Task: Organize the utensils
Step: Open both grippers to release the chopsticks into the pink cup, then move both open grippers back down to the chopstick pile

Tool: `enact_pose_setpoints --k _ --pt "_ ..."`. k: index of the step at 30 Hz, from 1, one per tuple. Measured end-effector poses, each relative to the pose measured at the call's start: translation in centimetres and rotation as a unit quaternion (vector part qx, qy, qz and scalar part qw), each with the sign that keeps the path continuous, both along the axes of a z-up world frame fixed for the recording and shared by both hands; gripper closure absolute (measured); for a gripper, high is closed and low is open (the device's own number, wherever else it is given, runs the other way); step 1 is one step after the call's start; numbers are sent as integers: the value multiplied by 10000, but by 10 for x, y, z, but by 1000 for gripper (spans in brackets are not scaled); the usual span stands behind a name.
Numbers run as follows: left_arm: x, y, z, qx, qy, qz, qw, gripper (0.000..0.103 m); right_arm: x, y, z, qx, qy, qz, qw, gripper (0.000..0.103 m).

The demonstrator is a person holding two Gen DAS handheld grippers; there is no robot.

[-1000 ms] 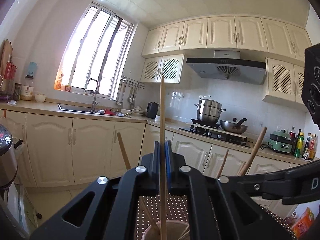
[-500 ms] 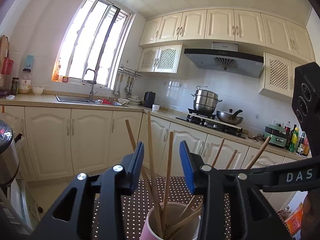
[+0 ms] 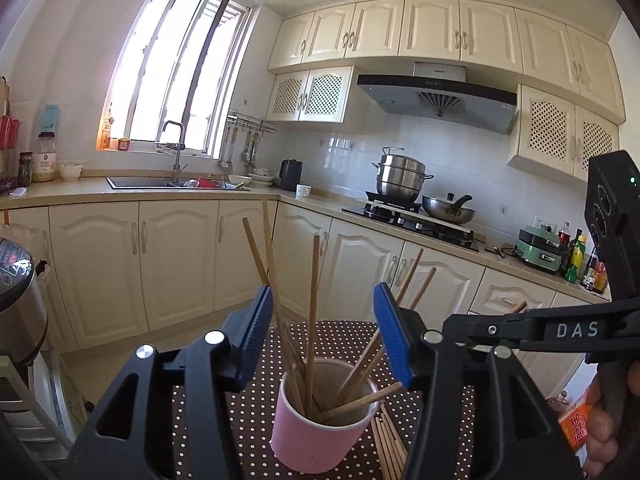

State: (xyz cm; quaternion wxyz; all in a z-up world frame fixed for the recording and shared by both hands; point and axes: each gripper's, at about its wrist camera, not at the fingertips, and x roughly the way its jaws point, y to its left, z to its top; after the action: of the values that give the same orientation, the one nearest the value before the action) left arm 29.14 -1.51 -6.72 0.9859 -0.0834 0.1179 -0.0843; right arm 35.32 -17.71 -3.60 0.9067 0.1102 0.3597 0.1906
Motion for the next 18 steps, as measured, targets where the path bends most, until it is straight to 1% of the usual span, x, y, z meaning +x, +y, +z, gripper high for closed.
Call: enact_pose_setpoints --k 3,6,7,8,13,18 --pt "-11 -6 0 67 51 -59 9999 51 -11 -7 2 28 -20 -29 10000 79" --pt "-21 -13 -2 158 135 -141 9997 50 -24 -16 4 62 -62 -77 9999 71" --pt "-23 -16 -2 186 169 -162 9996 49 -27 -19 4 71 -80 -100 9999 59" --pt "-27 -18 -4 226 205 -181 9994 49 -33 -23 4 86 -122 -136 9998 54" --pt "-42 -27 -12 220 373 -322 9985 49 -51 -35 0 110 -122 -150 9998 54" --pt "-52 -36 -24 297 623 -438 9967 49 -65 -43 -16 66 -7 -149 9999 54"
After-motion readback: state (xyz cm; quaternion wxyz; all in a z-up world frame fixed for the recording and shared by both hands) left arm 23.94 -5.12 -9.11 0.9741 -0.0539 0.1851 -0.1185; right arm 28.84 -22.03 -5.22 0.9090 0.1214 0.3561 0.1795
